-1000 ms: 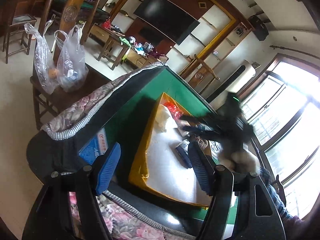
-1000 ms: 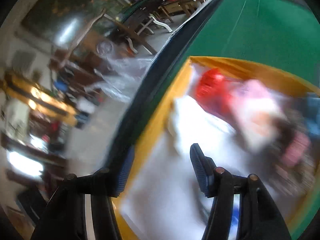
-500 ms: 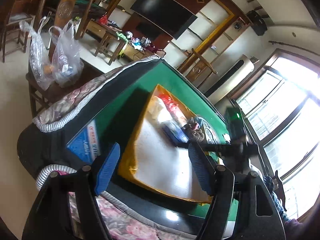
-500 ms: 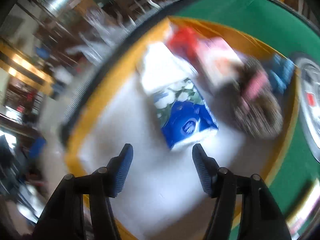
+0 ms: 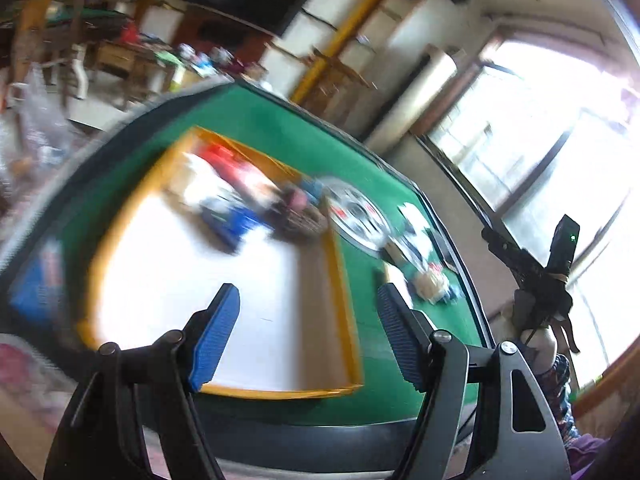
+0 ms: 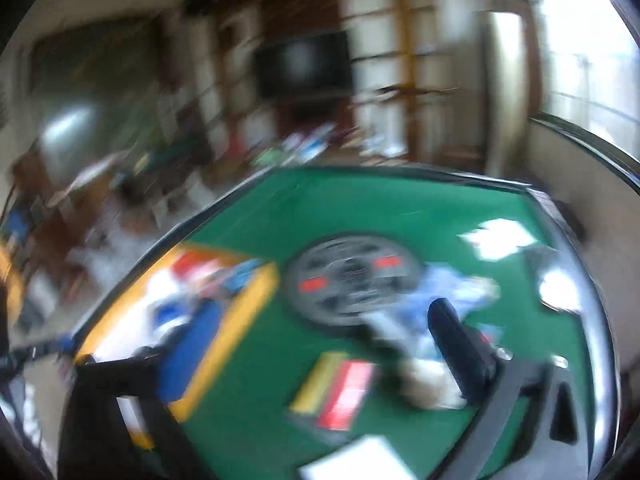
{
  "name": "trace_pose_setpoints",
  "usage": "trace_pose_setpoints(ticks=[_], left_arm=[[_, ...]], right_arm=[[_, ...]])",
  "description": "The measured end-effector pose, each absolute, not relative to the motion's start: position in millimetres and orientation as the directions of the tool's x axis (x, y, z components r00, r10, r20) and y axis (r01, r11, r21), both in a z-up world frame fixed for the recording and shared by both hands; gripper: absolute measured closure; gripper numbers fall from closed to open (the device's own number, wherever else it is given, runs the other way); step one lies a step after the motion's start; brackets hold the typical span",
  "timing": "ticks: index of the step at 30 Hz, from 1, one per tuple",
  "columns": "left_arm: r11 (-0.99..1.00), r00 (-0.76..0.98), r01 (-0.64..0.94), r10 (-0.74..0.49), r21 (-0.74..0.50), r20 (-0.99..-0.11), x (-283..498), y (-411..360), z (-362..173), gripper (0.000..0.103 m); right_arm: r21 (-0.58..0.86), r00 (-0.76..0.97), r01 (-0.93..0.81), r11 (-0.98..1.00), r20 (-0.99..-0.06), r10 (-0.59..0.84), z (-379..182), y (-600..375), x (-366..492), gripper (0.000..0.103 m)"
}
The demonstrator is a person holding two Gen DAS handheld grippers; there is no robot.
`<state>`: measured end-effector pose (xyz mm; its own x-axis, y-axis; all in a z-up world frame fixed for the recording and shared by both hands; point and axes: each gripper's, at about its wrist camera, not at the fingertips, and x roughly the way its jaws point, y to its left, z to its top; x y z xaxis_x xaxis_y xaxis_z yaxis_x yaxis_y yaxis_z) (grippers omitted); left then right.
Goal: Organize soft objects
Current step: 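Move the left tool back to the pile toward the colored tube pack, then grasp the colored tube pack with the left tool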
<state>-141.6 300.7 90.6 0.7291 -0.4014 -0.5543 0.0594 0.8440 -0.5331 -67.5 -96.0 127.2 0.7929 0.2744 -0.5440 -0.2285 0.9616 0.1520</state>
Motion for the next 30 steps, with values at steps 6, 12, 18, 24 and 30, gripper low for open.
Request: trace_pose_setpoints(ticks=[6,12,18,24,30], left_arm=[[0.847,0.623,0.160,-0.485,-0.507,-0.614,-116,214,87,0.032],[0.887,0.535,0.210,-0.456,-0.410,-0.711,-87,130,79,0.032],[0.928,0.479,0.204,-0.373,-0.313,-0.795,-29,70,49,0.033],[0.962,0.481,0.222,-0.251,-0.160,-0.840,12,26,22,0.033],[0.962,0.509,0.273,-0.161,-0.019,-0.846,21,0,6,0.021]], right_arm=[[0.314,0.683,-0.021,0.949,-0.689,0.243,71,-154,-29,0.001],[0.356,0.731,0.028,0.934,-0.644,0.224,35,-181,-32,0.001],[0.377,0.765,0.073,0.923,-0.615,0.191,38,-208,-46,0.001],[0.410,0.746,0.073,0.909,-0.628,0.224,27,-213,-42,0.001],[0.419,0.748,0.061,0.906,-0.620,0.236,27,-212,-43,0.001]])
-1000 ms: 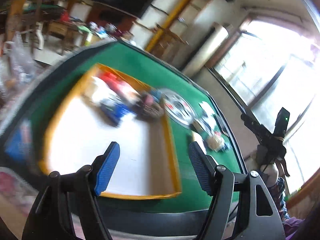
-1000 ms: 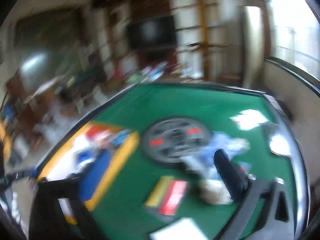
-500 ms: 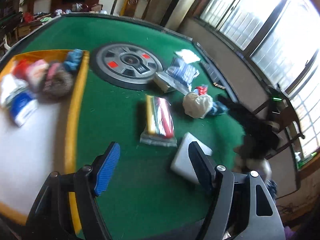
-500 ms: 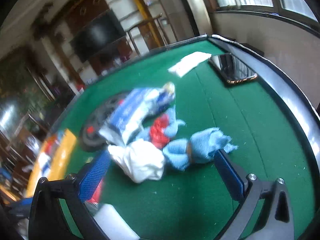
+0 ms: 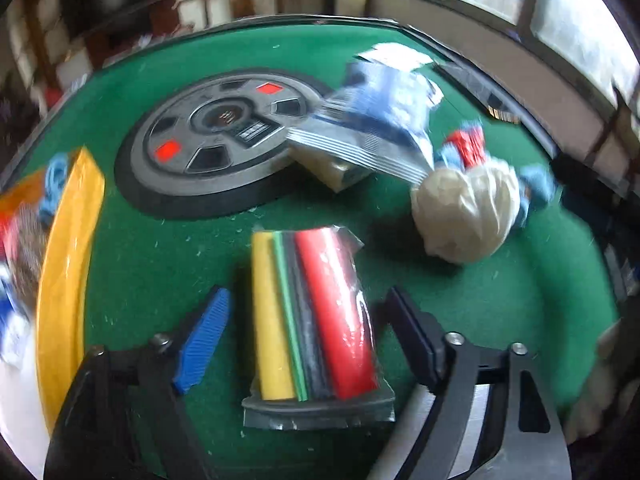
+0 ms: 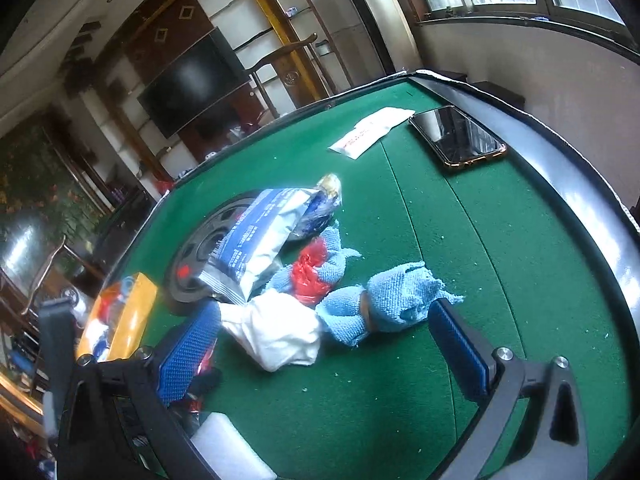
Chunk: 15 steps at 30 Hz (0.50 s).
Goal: Organize soft objects
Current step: 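Grasp the colored tube pack with the left tool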
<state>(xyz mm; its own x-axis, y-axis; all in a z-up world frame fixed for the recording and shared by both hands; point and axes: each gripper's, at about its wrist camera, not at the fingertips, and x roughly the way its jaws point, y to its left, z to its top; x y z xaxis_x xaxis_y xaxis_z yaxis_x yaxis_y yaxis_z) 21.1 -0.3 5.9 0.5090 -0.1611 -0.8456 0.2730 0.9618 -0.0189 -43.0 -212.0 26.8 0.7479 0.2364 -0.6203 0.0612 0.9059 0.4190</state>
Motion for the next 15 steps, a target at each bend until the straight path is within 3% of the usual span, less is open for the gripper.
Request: trace_pose_setpoints(ticks=[1,2,3,15], left_arm=[[0.956,0.527,0.294,-0.146,0.018,-0.837,19,-5,5,0.021],[0.950,0.538,0.312,-0.151,0.030,-0.829,16,-6,4,0.035],[0.948,0.536,0.318,-0.157,0.026,-0.829,16,-5,4,0.067],[0.937,0.546,0.284,-0.334,-0.206,-0.768,0,55,46,0.067]], right_arm=[[0.420,0.749,0.062,0.905,-0.619,0.236,27,-213,-43,0.001],[0.421,0.748,0.063,0.905,-0.620,0.237,27,-213,-44,0.001],[0.422,0.748,0.065,0.904,-0.621,0.236,27,-213,-44,0.001],[0.416,0.734,0.069,0.907,-0.637,0.236,21,-212,-41,0.001]])
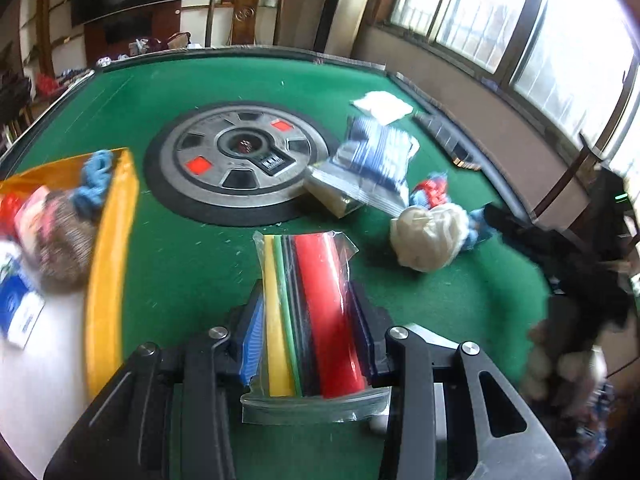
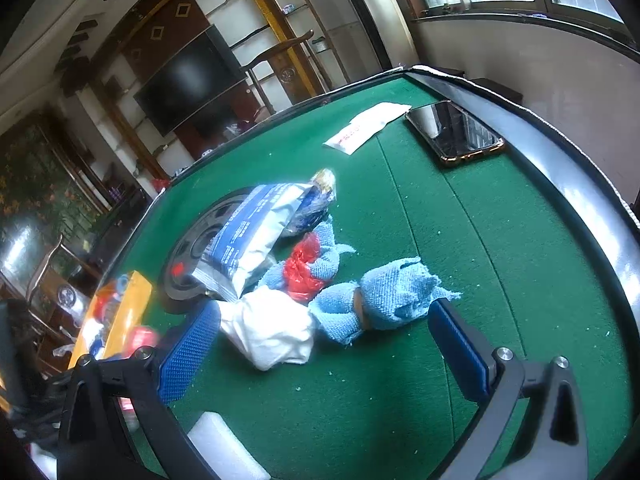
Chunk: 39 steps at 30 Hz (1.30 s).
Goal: Organize soft objects
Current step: 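Grasp the colored tube pack with the left tool, then carry the tube pack toward the tray with the left tool while the right tool grasps the white foam sheet, then release the tube pack in the tray with the left tool while the right tool drops the foam sheet there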
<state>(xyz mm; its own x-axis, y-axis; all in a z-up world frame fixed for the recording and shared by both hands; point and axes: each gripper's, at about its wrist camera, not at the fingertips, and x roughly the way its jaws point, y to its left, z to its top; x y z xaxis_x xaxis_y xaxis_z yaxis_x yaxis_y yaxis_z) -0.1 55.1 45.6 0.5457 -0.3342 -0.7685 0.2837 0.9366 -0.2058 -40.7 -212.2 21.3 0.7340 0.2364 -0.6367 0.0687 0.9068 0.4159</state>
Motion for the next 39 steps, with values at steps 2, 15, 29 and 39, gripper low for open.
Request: trace_pose_setpoints(ticks=[2,15,29,39], left_arm=[[0.928,0.551,0.282,-0.365,-0.244,-0.751,-12,69,55,0.067],[0.943,0.680,0.107,-0.301,-0.315,-0.669,-91,200,87,0.067],[0.920,0.686,-0.044,-0.255,-0.389,-0.681,-112,268,56,0.067],[0.916,0.643,-0.132,-0.212,-0.379,-0.736,-98,303,40,0.067]], right_arm=[[0.420,0.724,0.062,0.905,-0.643,0.249,19,-211,-39,0.001],[0.573,0.489,0.038,0.819,-0.725,0.485,4,-181,-90,0.001],[0.038,0.432,-0.118,0.992,-0.898,0.086,-9,-45,-73,0.002],[0.098,0.441,-0.159,0.982,-0.883,0.159,8,-60,-84,0.037]])
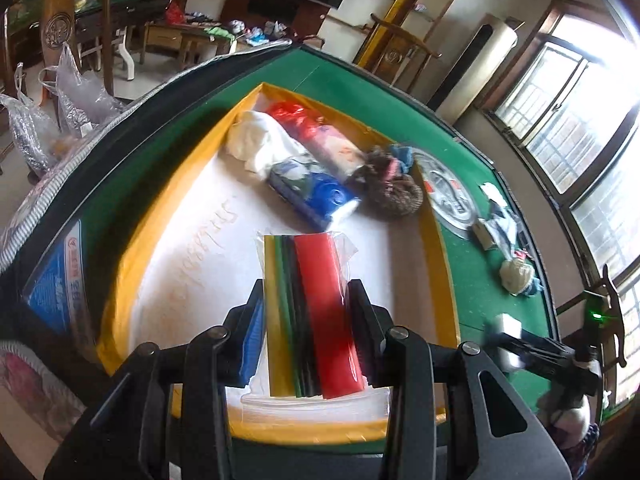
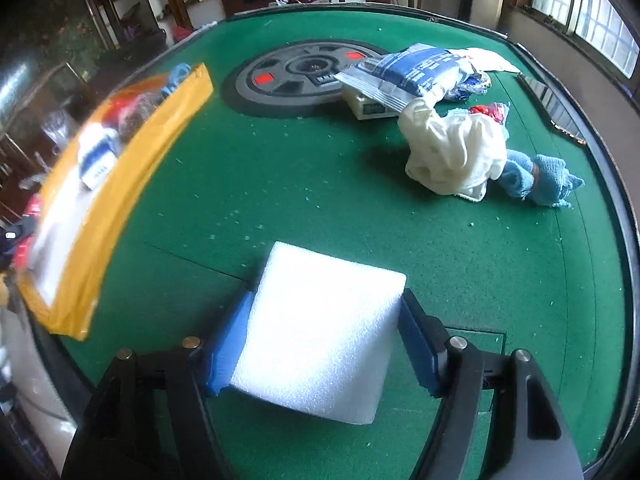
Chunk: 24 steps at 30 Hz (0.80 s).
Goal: Organize soft objects
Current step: 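Release the tube pack in the tray with the left tool while the right tool drops the foam sheet there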
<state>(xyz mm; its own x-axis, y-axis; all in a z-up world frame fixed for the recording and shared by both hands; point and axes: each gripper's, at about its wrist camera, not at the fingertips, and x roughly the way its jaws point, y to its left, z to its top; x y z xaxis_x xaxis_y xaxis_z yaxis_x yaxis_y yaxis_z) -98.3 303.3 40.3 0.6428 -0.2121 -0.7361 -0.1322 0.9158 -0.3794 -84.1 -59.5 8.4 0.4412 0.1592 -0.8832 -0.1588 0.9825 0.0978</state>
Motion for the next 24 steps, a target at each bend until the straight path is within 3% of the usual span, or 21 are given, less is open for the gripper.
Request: trace_pose_setpoints(ticks=[12,14,18,21,24], left_arm=[[0.936,0.557,-0.211,-0.123,-0.283,-0.821,-22,329,20,0.063],[0.927,0.552,-0.221,-0.136,-0.302,-0.823,-19,331,19,0.054],[0.906,0.620,-0.200,-0.177,-0.372,-0.764,-40,332,37,0.051],[0.897,0.685,-0.185,-0.176,-0.402,-0.707,-66,338,59,0.041],[0.891,0.736,-0.183,-0.155,-0.415,-0.659,-92,345,75,0.039]], right_arm=[[0.176,0.475,-0.399,0.900,-0.800,0.367,76,40,-68,0.036],[0.161,0.462,-0.458,0.874,-0.797,0.388,79,71,-66,0.036],[0.136,0.409,-0.545,0.827,-0.818,0.404,70,127,-57,0.036],[0.106,0.385,-0.579,0.809,-0.838,0.385,57,157,-52,0.036],[0.078,0.383,-0.585,0.808,-0.851,0.359,44,181,-41,0.036]])
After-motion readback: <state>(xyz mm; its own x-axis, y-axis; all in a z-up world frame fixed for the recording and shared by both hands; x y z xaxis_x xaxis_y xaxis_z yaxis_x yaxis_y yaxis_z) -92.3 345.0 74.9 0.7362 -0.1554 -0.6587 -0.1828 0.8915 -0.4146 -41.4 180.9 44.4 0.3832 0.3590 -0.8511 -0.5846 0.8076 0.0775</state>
